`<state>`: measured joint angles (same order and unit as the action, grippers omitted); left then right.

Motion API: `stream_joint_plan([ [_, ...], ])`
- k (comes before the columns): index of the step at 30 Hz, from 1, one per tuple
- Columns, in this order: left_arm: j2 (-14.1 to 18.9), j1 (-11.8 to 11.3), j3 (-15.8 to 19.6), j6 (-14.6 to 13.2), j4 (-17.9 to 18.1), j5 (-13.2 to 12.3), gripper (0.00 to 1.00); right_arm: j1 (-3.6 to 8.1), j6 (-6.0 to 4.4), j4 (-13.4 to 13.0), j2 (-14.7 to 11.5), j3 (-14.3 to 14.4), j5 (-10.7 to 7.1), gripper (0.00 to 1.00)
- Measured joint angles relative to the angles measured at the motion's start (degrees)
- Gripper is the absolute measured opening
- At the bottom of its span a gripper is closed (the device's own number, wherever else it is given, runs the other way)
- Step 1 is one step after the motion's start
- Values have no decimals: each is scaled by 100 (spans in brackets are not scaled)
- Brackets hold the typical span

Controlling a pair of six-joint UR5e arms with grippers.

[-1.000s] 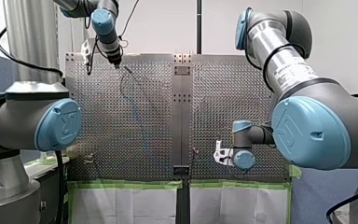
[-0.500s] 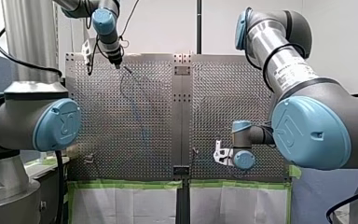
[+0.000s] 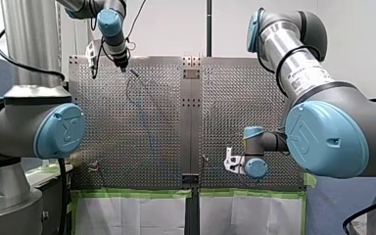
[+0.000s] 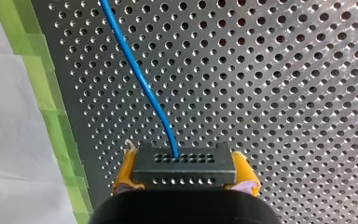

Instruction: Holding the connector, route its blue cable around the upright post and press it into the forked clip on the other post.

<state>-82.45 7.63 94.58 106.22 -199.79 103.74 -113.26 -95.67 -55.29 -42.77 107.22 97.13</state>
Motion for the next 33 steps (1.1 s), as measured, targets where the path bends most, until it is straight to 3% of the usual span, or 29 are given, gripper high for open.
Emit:
stream_joint_plan([
  [5,1,5,-1,-72,56,7,100,-1,-1,3,0,0,0,0],
  [15,1,179,-1,-506,471,99,100,-4,-10,5,0,-1,0,0],
  [21,0,417,36,-827,793,144,100,-5,-15,18,0,0,0,0],
  [33,-391,1042,585,-1462,1426,723,100,-4,-38,13,0,3,0,0],
])
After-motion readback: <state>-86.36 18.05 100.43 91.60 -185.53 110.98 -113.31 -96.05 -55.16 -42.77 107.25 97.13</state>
